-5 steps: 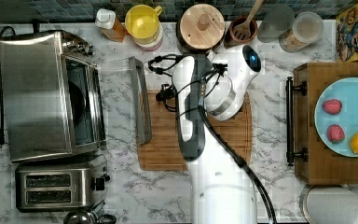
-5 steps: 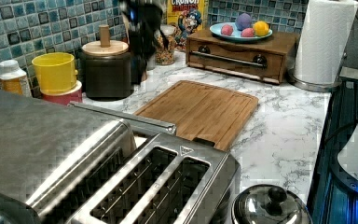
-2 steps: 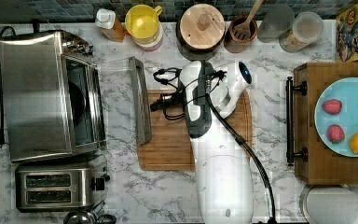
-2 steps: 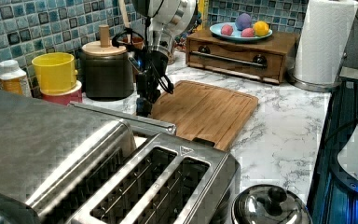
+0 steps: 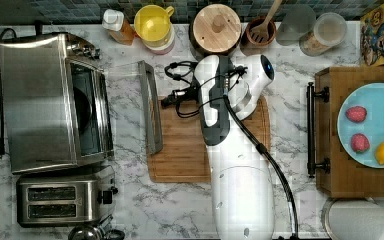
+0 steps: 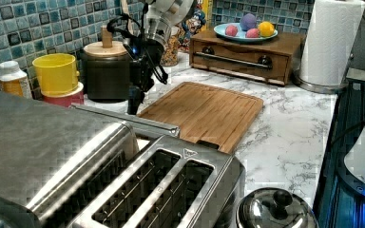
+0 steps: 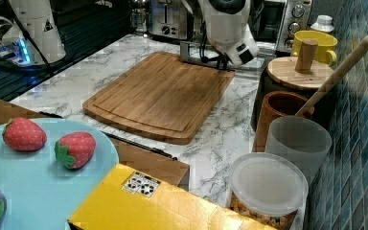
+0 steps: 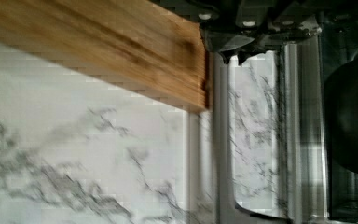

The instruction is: Close the oven.

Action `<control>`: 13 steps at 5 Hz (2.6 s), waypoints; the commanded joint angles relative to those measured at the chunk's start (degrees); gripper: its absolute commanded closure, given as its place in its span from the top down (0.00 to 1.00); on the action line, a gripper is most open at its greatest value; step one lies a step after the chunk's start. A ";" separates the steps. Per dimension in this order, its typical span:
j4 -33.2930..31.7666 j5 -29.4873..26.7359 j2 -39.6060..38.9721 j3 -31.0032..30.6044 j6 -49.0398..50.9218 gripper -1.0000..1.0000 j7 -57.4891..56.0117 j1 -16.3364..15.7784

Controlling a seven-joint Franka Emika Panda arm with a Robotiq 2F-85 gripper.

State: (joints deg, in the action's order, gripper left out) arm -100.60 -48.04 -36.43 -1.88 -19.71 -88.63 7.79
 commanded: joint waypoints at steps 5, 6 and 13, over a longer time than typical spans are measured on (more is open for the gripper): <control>11.10 4.67 -4.79 -3.05 8.34 0.00 8.25 -5.79; 11.96 3.78 -6.41 -4.21 10.46 0.00 8.42 -5.29; 4.88 -2.24 10.70 -10.67 0.65 0.00 8.97 -9.57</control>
State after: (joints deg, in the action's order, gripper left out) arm -104.13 -46.69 -35.08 -6.12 -16.90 -83.31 5.81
